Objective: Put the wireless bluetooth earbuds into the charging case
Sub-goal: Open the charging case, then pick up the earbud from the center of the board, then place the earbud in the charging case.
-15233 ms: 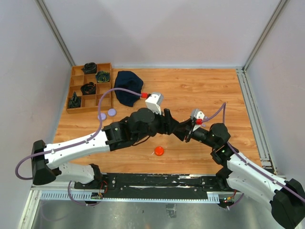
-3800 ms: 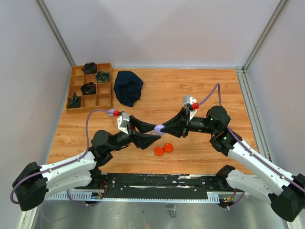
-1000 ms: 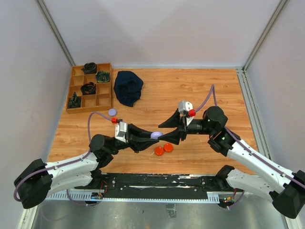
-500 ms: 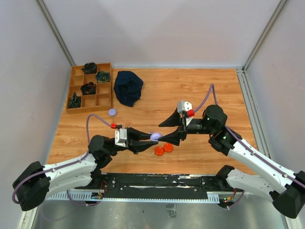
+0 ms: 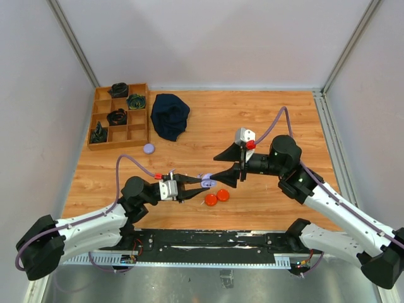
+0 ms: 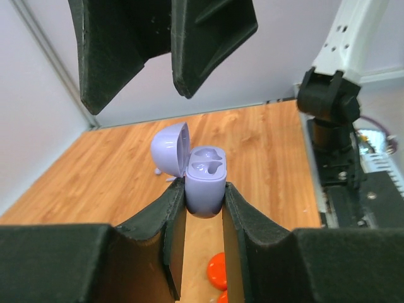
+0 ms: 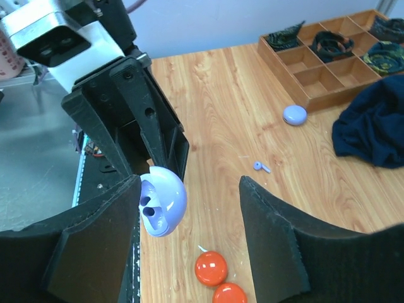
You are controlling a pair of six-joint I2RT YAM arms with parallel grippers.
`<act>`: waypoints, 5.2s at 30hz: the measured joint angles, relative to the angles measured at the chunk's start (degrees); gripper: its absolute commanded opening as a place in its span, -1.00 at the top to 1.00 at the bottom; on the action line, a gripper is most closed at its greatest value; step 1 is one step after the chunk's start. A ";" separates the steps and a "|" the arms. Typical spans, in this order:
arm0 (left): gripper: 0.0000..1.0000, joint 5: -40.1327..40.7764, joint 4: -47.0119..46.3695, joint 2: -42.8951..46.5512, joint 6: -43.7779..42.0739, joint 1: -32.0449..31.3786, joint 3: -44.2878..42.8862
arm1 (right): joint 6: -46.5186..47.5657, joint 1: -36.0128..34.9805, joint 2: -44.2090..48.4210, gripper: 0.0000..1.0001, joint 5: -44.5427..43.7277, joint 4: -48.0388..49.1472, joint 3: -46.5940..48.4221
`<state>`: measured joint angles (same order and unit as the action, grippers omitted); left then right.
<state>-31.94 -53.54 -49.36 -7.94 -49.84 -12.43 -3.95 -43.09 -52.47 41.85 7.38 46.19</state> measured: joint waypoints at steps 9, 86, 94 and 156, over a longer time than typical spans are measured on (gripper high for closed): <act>0.99 2.45 -4.13 -7.41 -7.63 1.44 0.70 | 1.42 5.11 -1.92 -0.31 -9.66 -13.92 5.86; 0.99 1.99 -33.94 -32.87 -6.10 7.45 7.93 | 5.70 38.14 -60.48 0.65 -39.32 -49.75 33.75; 0.99 2.12 -33.99 -33.16 -5.86 7.45 7.93 | 4.96 37.18 -51.30 0.66 -37.86 -48.92 29.35; 1.00 3.32 -33.20 -21.92 -5.40 7.67 0.83 | -8.76 -19.80 -0.90 0.75 -46.64 9.92 -5.20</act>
<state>-28.62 -86.74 -71.29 -13.34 -42.17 -11.60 -12.71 -62.89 -53.36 -4.80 17.30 40.99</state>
